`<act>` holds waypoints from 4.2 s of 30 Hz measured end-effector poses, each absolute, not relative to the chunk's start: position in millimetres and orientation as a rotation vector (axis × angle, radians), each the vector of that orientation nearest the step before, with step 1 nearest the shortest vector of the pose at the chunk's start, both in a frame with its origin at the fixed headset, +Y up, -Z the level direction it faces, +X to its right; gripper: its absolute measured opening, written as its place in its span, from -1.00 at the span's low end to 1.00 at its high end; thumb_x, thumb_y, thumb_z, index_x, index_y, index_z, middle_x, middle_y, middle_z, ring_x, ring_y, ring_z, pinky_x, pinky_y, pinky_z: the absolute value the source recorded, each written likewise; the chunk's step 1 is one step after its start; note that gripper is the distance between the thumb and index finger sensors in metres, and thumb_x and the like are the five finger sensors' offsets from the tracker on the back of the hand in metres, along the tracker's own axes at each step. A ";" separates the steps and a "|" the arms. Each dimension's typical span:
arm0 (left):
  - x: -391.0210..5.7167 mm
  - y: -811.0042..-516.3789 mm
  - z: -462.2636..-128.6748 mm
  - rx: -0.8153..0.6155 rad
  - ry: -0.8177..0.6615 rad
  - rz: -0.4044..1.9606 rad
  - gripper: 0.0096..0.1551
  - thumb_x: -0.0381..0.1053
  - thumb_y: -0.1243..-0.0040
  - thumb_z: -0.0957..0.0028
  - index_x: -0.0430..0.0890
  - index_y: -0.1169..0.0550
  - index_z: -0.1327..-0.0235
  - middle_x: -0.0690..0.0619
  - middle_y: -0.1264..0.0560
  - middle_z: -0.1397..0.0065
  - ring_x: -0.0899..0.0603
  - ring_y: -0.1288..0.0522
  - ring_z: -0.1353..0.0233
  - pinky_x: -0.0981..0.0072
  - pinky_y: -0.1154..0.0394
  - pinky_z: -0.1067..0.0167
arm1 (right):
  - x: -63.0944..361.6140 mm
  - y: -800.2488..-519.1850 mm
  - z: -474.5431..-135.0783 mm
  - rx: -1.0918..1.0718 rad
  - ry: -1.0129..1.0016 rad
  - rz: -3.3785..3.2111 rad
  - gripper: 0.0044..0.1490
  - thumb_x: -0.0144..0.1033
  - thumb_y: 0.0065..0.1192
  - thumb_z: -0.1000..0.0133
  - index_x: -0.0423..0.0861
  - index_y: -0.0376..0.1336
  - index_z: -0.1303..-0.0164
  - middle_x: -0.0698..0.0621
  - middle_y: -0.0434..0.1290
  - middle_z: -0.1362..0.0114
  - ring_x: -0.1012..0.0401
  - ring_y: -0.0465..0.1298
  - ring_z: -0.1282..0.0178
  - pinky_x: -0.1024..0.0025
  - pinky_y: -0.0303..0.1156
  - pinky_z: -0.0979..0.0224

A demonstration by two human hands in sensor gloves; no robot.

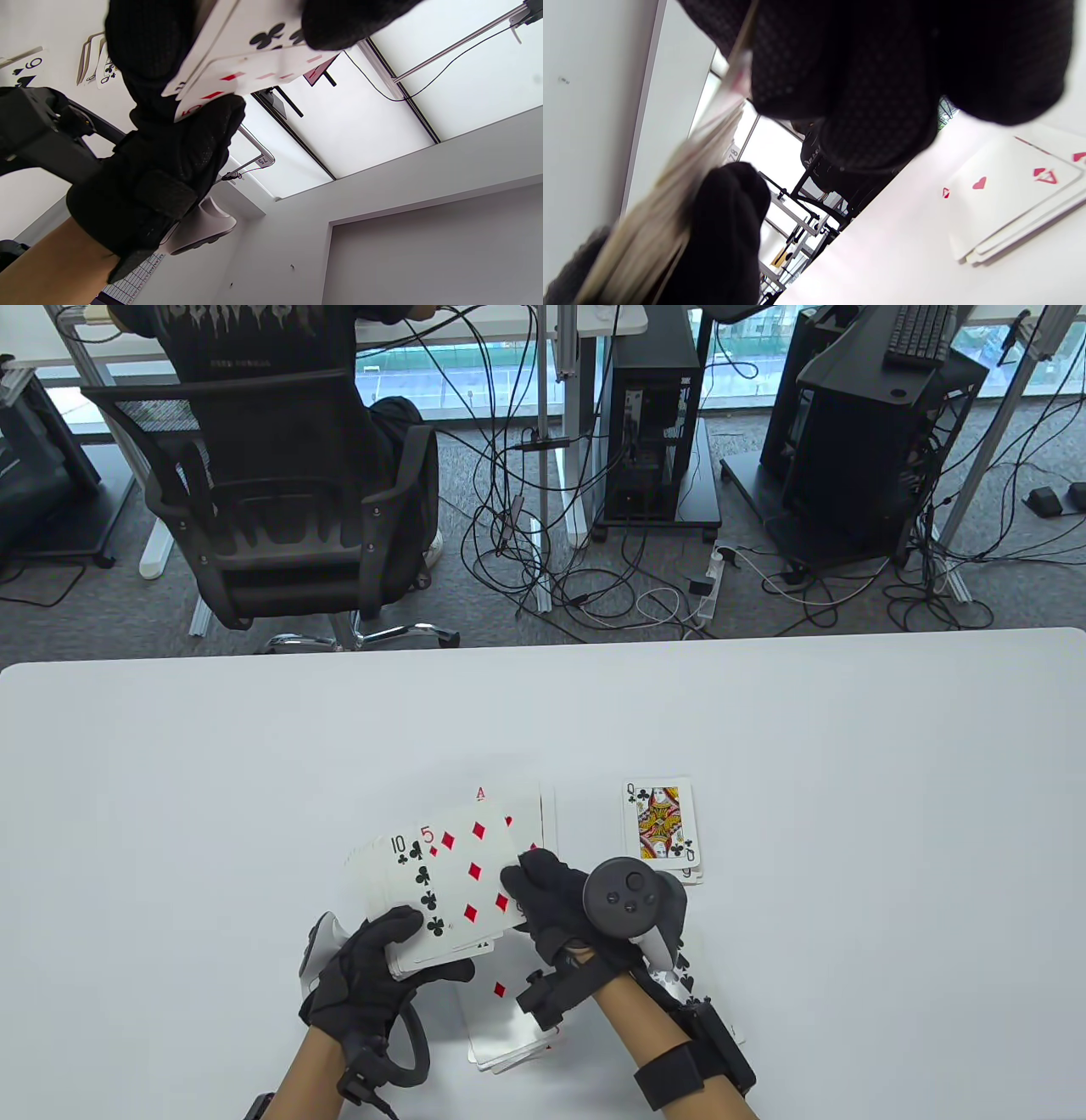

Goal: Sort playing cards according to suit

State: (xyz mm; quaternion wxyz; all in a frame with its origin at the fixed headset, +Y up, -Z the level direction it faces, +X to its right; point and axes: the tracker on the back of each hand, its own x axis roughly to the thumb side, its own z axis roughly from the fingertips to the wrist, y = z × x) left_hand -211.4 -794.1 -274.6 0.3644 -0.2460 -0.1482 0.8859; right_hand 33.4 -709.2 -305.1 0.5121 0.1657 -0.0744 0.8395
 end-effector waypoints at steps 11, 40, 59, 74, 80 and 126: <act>-215.0 -793.3 -275.9 -0.589 -0.357 2.303 -0.37 0.13 -0.04 -0.36 0.19 -0.05 -0.58 0.05 -0.17 -0.67 -0.25 -0.36 -0.59 -0.01 -0.55 -0.24 | 73.0 -738.3 -295.0 0.208 -0.043 1.949 -0.50 -0.42 0.09 -0.19 -0.60 0.31 0.04 -0.03 0.59 0.41 0.08 0.65 0.42 0.13 0.62 0.31; -220.3 -794.7 -275.4 -0.594 -0.330 2.302 -0.37 0.14 -0.03 -0.36 0.18 -0.05 -0.58 0.05 -0.17 -0.67 -0.25 -0.36 -0.58 -0.01 -0.54 -0.24 | -17.4 -770.7 -246.7 0.589 0.336 3.063 -0.28 -0.25 0.08 -0.23 -0.69 0.24 -0.07 0.01 0.57 0.48 0.15 0.64 0.53 0.15 0.62 0.38; -212.1 -798.4 -273.1 -0.661 -0.334 2.241 -0.36 0.13 -0.04 -0.36 0.17 -0.05 -0.58 0.04 -0.17 -0.67 -0.26 -0.36 -0.58 -0.02 -0.54 -0.24 | 31.1 -709.0 -260.5 0.487 -0.262 2.287 -0.36 -0.29 -0.06 -0.25 -0.61 0.21 -0.13 -0.11 0.57 0.21 -0.01 0.63 0.24 0.03 0.59 0.12; -191.5 -799.5 -267.6 -0.754 -0.385 2.176 -0.36 0.13 -0.05 -0.35 0.17 -0.06 -0.58 0.04 -0.17 -0.67 -0.26 -0.36 -0.58 -0.03 -0.53 -0.25 | 17.2 -719.9 -253.8 0.551 -0.291 2.309 -0.13 -0.06 0.22 -0.12 -0.59 0.13 -0.15 -0.06 0.51 0.16 0.01 0.61 0.16 0.04 0.58 0.08; -192.2 -800.2 -268.2 -0.751 -0.389 2.166 -0.36 0.11 -0.06 -0.34 0.18 -0.07 -0.58 0.04 -0.17 -0.67 -0.26 -0.35 -0.59 -0.04 -0.53 -0.25 | 24.4 -722.4 -259.1 0.472 -0.246 2.231 -0.38 -0.20 0.22 -0.13 -0.51 0.28 0.01 0.02 0.56 0.33 0.09 0.65 0.30 0.11 0.62 0.17; -197.7 -793.7 -269.8 -0.702 -0.373 2.241 -0.37 0.12 -0.04 -0.35 0.17 -0.06 -0.58 0.04 -0.17 -0.67 -0.25 -0.36 -0.59 -0.02 -0.54 -0.25 | 148.3 -760.7 -386.9 -0.477 0.247 2.971 -0.44 -0.35 0.10 -0.18 -0.58 0.34 0.00 -0.06 0.59 0.40 0.05 0.64 0.40 0.07 0.59 0.25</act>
